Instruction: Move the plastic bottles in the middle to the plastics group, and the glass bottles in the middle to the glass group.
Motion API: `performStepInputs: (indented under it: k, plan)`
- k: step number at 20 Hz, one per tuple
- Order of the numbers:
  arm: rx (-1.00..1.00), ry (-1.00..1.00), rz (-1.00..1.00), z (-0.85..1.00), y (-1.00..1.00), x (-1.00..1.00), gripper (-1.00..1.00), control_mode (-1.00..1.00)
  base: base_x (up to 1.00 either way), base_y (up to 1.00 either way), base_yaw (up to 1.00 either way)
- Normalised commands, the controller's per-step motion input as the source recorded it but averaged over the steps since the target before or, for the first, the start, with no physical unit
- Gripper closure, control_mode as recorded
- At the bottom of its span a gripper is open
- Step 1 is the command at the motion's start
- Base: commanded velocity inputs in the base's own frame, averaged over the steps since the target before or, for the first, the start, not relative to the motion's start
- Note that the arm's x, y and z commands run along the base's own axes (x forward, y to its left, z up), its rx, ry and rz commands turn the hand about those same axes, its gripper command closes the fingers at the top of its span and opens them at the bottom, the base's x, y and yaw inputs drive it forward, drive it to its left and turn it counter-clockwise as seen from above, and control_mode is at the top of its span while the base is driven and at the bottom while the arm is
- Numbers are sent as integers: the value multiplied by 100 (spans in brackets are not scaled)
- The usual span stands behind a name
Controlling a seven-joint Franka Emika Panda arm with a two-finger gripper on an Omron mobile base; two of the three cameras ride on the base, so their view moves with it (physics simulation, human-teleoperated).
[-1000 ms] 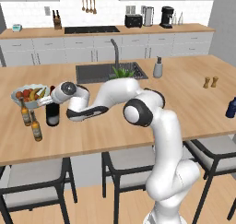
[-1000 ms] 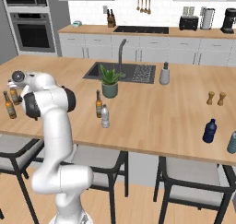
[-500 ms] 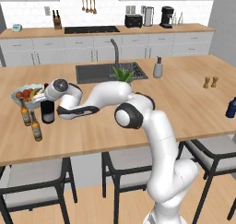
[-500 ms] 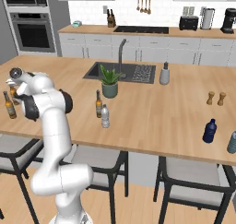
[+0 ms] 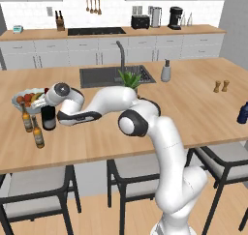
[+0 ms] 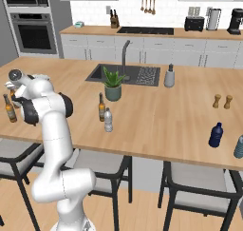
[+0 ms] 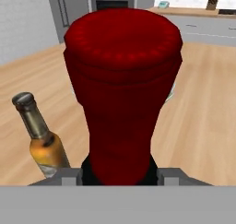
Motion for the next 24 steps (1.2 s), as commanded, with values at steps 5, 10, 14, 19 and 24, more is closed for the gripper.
performStepInputs:
  k: [5, 10, 14, 19, 24]
  plan:
    - [0, 0, 0, -22, 2, 0, 100, -100, 0, 0, 0]
    - [0, 0, 0, 0, 0, 0, -100, -100, 0, 0, 0]
    - [0, 0, 0, 0, 0, 0, -100, -100, 0, 0, 0]
    - [0, 0, 0, 0, 0, 0, -100, -100, 0, 0, 0]
    - [0, 0, 0, 8, 0, -7, -100, -100, 0, 0, 0]
